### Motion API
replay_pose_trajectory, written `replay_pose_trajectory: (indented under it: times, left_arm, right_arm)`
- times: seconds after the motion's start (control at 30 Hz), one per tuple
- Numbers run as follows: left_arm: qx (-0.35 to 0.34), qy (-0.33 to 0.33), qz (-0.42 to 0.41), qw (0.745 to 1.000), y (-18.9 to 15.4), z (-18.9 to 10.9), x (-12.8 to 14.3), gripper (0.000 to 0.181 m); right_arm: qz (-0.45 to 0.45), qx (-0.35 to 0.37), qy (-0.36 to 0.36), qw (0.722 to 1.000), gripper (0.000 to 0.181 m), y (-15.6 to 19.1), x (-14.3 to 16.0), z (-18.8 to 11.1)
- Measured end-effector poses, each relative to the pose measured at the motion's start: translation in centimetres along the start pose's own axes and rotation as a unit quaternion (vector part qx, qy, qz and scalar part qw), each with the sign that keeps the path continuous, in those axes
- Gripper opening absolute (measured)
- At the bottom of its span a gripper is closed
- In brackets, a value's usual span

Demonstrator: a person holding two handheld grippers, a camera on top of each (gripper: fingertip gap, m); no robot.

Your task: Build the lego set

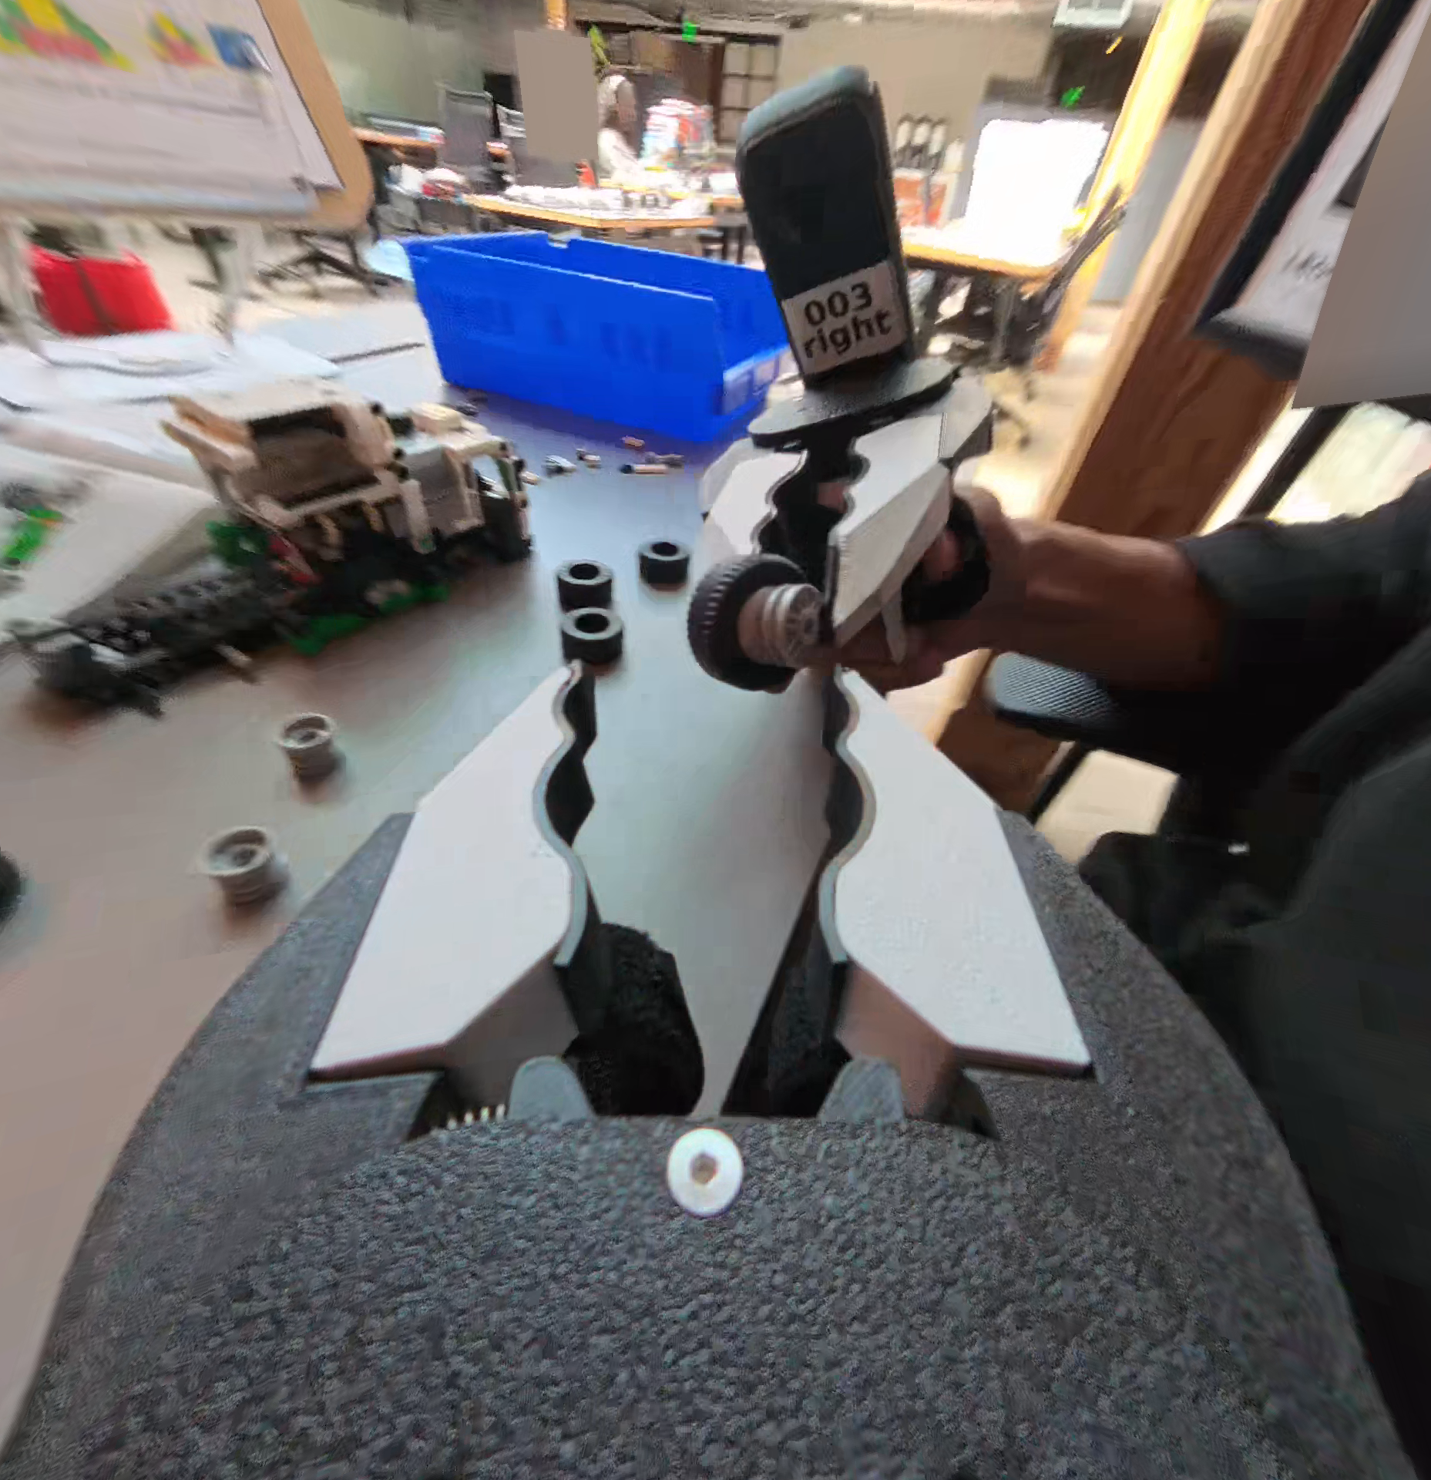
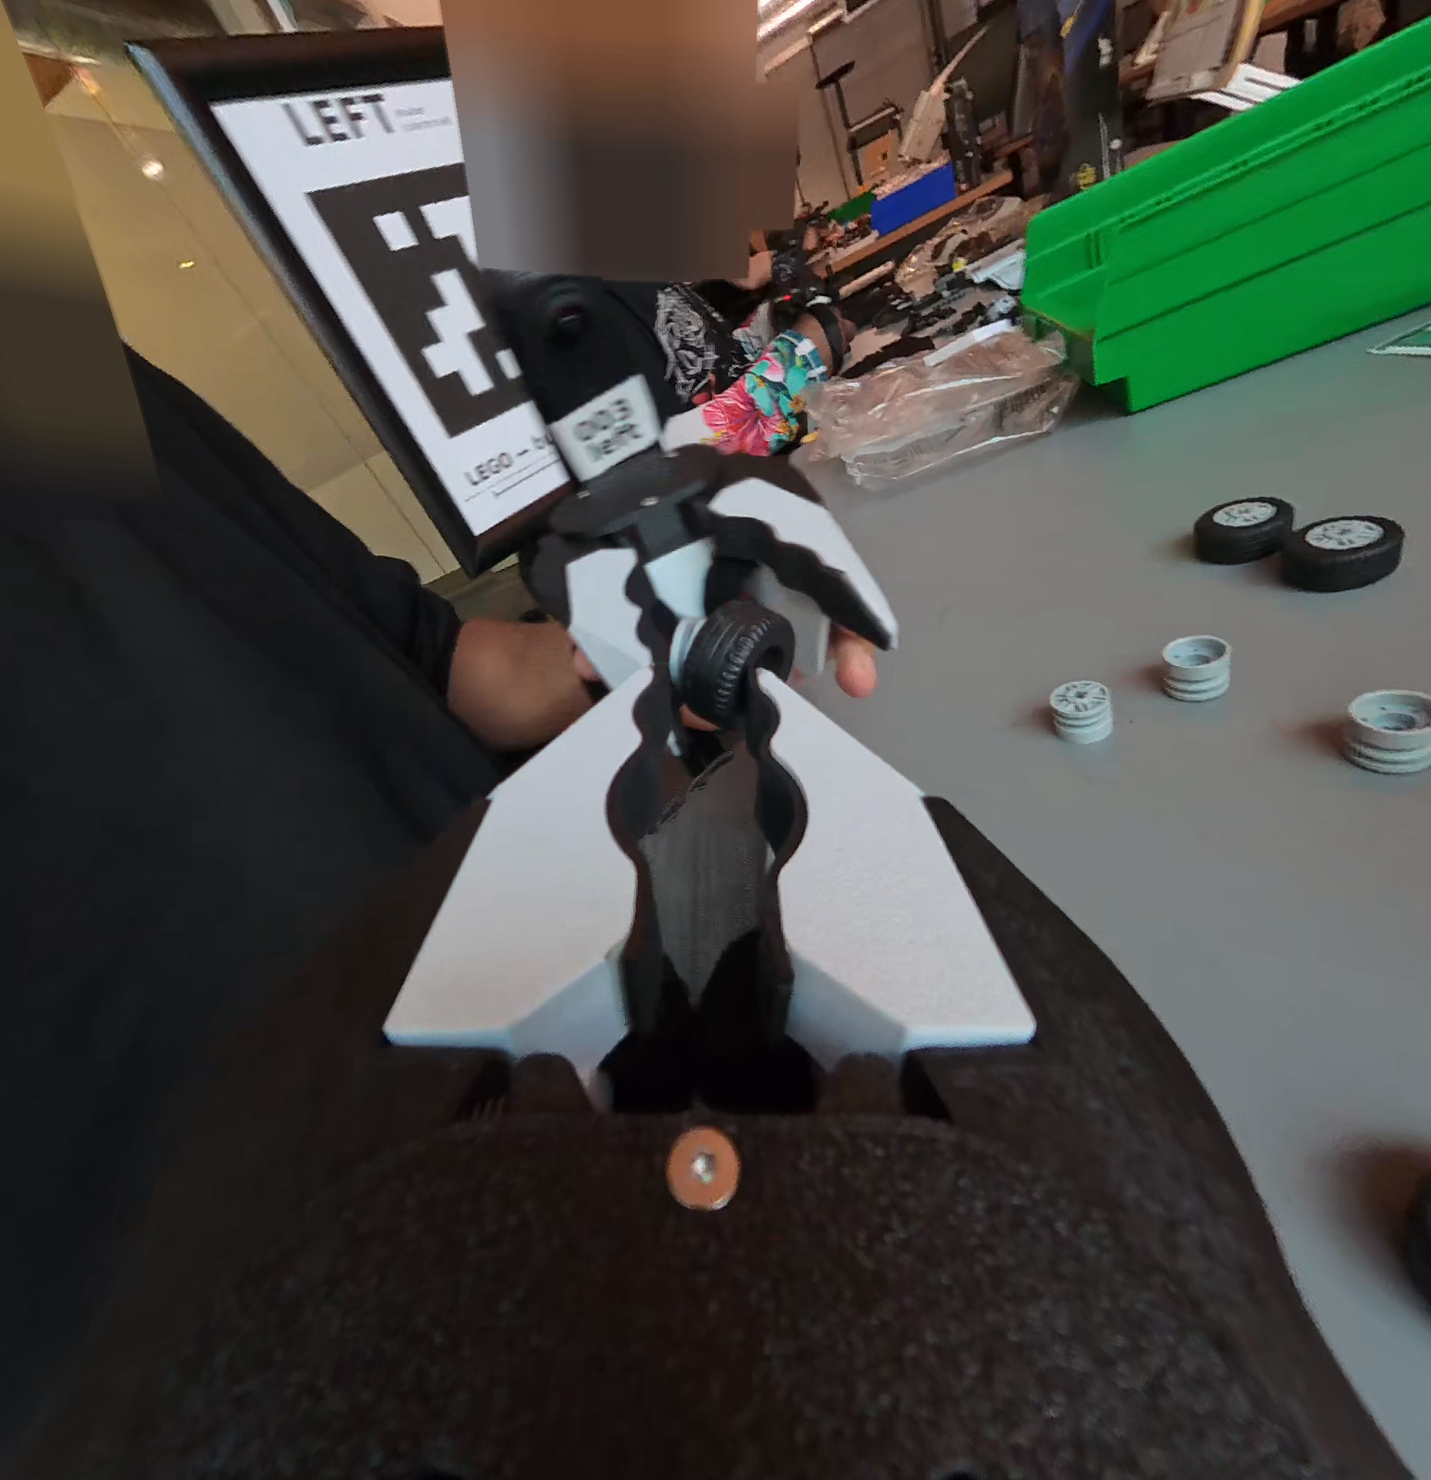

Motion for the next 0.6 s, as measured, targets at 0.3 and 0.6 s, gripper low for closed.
replay_pose_trajectory:
  times: [0.3, 0.6]
  left_arm:
    - [0.127, 0.000, -0.048, 0.991, -2.1, -1.0, 0.2, 0.029]
    - [0.101, -0.006, -0.022, 0.995, -1.6, -1.2, 0.1, 0.026]
  right_arm:
    - [-0.046, -0.039, 0.066, 0.996, 0.017, 1.2, 1.8, 0.1]
    - [-0.048, -0.012, 0.052, 0.997, 0.022, 1.0, 1.4, 0.5]
Point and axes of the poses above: each gripper's, where its closed fingertips meet, z out along the fingers, x out of its underside, y = z × x across the jaws, the point moved 2 cm from there along -z, back along the fingers, and after that the axes turned 1 degree about -y, right-handed, at the moved point
